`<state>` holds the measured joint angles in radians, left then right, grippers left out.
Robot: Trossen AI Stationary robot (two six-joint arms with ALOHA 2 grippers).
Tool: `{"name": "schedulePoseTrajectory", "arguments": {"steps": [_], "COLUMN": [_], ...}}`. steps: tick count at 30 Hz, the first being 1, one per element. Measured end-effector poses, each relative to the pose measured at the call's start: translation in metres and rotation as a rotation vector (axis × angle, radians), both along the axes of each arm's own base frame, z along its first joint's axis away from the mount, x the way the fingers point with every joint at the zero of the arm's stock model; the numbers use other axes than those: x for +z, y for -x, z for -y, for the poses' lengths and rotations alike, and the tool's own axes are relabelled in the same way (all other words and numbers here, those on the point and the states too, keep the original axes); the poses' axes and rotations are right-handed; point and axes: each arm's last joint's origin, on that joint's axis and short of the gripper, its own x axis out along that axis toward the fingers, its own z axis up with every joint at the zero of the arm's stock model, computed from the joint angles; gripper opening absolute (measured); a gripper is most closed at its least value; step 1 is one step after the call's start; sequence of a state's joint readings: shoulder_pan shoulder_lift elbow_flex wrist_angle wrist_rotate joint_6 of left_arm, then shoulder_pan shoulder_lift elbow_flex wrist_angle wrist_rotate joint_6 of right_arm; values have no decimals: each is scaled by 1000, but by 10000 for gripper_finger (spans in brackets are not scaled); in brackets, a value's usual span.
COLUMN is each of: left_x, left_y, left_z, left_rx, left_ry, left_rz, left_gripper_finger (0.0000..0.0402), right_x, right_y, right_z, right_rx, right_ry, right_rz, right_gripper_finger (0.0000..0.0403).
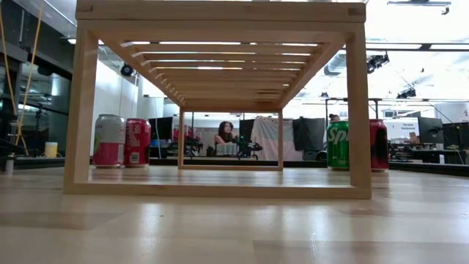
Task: Place canned beverage on shelf
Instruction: Put the white pink soda can on the shelf
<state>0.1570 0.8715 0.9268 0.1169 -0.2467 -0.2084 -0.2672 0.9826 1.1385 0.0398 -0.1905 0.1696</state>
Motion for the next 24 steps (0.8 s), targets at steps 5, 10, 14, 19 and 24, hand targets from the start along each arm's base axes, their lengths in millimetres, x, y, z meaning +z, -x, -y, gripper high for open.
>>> {"name": "schedulePoseTrajectory", "arguments": {"steps": [5, 10, 14, 19, 24], "left_x": [0, 0, 0, 0, 0], "left_y": [0, 0, 0, 0, 0], "left_z": [0, 1, 1, 1, 1], "left_rx": [-9, -30, -41, -41, -42], "left_ry": [-3, -6, 12, 15, 19], "left_rz": [-1, -2, 5, 7, 9], "left_gripper_finger": [294, 294, 294, 294, 294], "right_x": [10, 11, 9, 7, 6], "right_y": [17, 18, 15, 11, 11], "right_z": [-6, -6, -5, -4, -4], "right_rx": [76, 65, 63, 62, 60], "right_ry": [-57, -56, -58, -58, -55], "right_rz": [65, 70, 55, 43, 38], "right_gripper_finger": [312, 312, 312, 312, 312]}}
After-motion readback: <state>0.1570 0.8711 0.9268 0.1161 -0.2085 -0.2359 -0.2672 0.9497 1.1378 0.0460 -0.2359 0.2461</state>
